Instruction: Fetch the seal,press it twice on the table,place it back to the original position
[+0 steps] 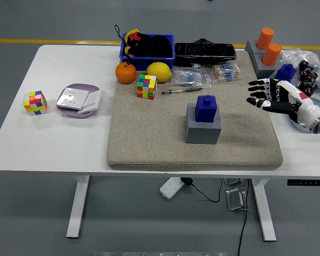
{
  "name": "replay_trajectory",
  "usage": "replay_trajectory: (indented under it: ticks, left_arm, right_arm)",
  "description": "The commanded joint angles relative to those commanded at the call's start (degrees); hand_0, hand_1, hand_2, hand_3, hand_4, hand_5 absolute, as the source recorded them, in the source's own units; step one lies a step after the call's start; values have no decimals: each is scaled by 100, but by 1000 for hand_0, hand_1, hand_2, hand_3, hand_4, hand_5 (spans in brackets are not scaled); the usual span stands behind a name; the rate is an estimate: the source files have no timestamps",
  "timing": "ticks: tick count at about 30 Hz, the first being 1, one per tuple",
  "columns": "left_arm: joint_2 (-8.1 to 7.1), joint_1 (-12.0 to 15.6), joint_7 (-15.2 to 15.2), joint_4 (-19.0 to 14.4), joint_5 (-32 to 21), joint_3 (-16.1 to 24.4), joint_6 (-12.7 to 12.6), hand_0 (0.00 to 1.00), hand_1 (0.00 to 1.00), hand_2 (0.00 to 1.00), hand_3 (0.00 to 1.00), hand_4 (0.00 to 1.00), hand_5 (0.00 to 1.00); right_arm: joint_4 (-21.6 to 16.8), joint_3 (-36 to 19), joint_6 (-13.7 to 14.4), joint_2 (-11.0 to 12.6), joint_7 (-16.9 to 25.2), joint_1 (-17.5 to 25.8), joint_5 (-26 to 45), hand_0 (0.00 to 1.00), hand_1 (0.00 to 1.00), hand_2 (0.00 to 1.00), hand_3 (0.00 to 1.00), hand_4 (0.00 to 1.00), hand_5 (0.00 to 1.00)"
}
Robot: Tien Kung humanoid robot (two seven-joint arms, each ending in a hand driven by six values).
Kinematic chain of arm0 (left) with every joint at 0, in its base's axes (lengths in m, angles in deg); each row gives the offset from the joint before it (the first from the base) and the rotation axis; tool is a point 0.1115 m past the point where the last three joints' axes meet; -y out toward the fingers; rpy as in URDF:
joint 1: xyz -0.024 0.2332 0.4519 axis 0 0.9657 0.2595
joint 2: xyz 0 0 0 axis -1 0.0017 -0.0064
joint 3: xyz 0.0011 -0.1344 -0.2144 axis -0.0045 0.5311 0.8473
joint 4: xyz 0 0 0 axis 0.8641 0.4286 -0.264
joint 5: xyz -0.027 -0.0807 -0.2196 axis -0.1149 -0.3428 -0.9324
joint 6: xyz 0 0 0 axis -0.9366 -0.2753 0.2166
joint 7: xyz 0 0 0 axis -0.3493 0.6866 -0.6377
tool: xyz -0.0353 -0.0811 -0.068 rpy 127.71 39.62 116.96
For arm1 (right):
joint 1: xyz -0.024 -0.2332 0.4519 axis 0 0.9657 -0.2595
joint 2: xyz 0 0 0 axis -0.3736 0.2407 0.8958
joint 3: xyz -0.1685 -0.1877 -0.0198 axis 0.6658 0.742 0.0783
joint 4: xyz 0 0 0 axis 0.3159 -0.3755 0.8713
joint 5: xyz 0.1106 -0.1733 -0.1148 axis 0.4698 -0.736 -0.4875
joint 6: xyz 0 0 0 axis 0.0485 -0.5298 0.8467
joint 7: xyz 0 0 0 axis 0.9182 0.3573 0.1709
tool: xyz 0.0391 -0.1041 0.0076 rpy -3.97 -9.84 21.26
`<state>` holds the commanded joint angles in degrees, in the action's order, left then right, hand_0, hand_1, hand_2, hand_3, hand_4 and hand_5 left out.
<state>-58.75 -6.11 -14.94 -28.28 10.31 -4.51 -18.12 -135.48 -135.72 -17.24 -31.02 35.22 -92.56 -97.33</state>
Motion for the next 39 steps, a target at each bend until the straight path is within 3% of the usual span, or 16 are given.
replay_trajectory:
  ticks: [16, 23, 24, 29, 30, 39]
  left_arm:
    - [-37, -36, 3, -8, -30, -151, 6, 816, 816, 788, 838, 795, 393]
    - [-35, -15, 9, -6, -38, -183, 11, 816, 817, 788, 839, 795, 393]
    - [-32, -14, 8, -8, -36, -179, 12, 816, 816, 788, 839, 795, 392]
    - [-13, -23, 11, -9, -38, -180, 21, 816, 816, 788, 839, 795, 392]
    - [-10, -24, 11, -7, -40, -181, 21, 815, 816, 788, 839, 796, 393]
    - [3, -20, 12, -4, -47, -180, 26, 816, 816, 789, 839, 796, 393]
  right_arm:
    - [104, 648, 63, -173, 126, -290, 104, 815, 713, 703, 720, 883, 257]
    - [244, 991, 372, -266, 638, -443, -53, 813, 710, 709, 754, 885, 235]
    - [257, 1022, 406, -278, 697, -455, -62, 803, 706, 708, 763, 874, 78]
    - [365, 1220, 479, -328, 944, -560, -188, 803, 706, 708, 763, 874, 78]
    - [380, 1246, 484, -328, 970, -572, -201, 808, 722, 730, 818, 883, 31]
    - [628, 1559, 535, -332, 1268, -710, -351, 819, 761, 763, 869, 892, 2]
